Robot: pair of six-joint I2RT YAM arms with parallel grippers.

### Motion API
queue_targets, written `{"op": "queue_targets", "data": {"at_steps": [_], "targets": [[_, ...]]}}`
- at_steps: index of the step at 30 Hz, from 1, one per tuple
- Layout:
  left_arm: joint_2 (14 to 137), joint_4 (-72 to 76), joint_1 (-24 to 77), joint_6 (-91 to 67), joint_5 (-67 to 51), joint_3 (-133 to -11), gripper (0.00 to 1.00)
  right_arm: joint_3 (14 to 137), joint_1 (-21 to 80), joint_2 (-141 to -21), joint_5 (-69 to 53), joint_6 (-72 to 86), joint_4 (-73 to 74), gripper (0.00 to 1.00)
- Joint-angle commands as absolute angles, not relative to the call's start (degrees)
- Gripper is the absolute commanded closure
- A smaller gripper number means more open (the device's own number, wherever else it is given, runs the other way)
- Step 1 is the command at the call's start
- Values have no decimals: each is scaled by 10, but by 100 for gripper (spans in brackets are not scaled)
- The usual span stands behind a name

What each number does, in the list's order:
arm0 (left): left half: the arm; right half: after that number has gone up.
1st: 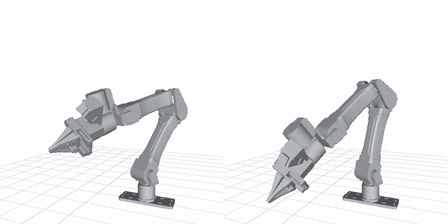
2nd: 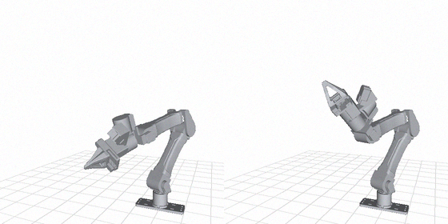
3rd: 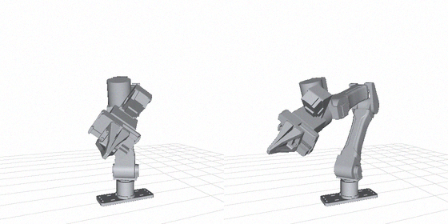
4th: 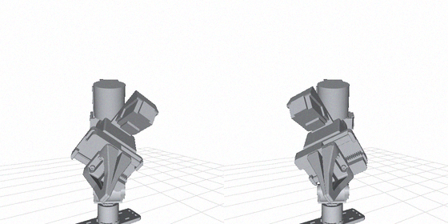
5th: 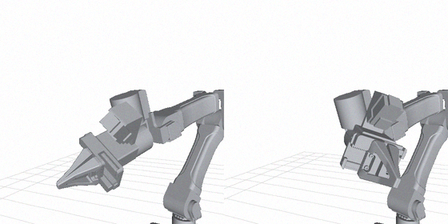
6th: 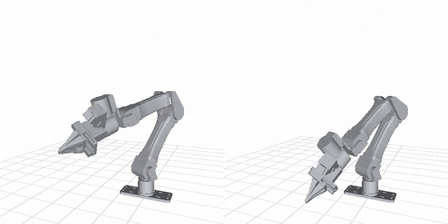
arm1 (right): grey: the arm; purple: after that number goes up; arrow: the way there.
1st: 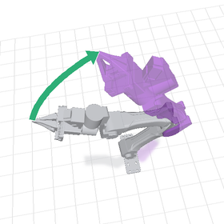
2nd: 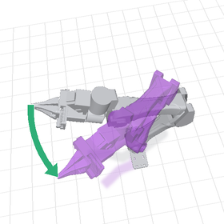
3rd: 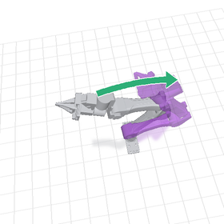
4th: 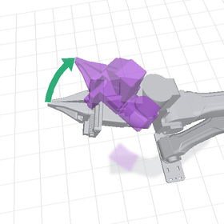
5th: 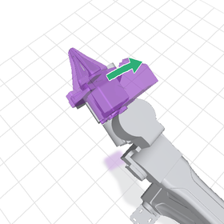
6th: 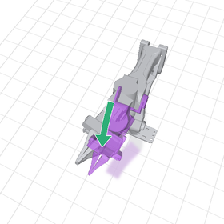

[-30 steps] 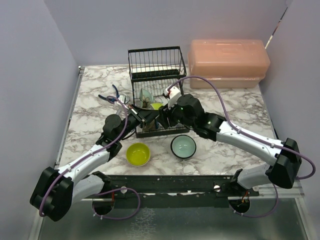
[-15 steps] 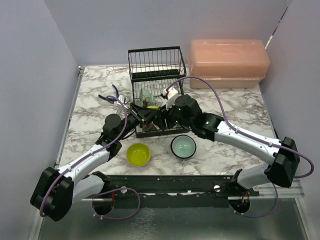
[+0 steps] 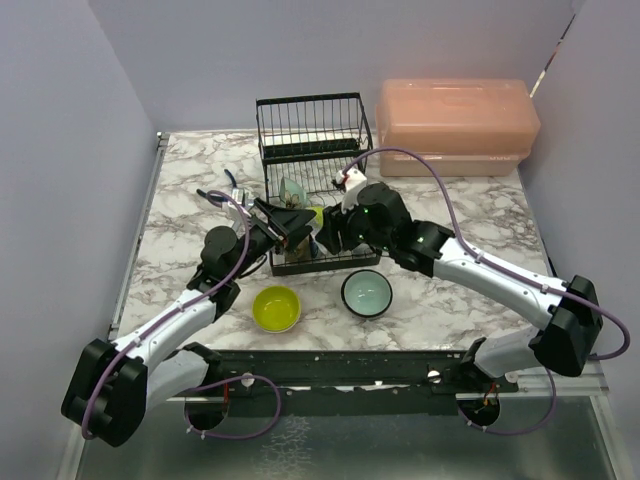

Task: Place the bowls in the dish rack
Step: Turn the bowl upside down on the dish rack.

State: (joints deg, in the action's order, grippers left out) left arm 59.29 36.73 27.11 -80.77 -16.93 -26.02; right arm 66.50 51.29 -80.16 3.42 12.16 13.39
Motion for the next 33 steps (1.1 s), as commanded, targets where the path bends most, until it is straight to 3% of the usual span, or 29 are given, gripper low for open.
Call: {"op": "queue_targets", "data": {"at_steps": [1, 5, 10, 16, 23, 33], "targets": [[571, 343, 254, -795, -195, -263, 14, 669, 473, -776, -17, 139, 137, 100], [550, 300, 232, -762, -211, -265, 1, 675, 430, -779, -94, 123, 157, 100], [532, 176, 181, -675, -246, -303, 1, 692, 370, -793, -213, 103, 185, 100], [544, 66, 123, -582, -290, -354, 1, 707, 361, -800, -267, 71, 185, 100], [579, 51, 44, -541, -344, -358, 1, 718, 361, -794, -282, 27, 132, 100], [615, 23, -43, -464, -387, -370, 1, 846, 361, -876, -312, -109, 169, 100]]}}
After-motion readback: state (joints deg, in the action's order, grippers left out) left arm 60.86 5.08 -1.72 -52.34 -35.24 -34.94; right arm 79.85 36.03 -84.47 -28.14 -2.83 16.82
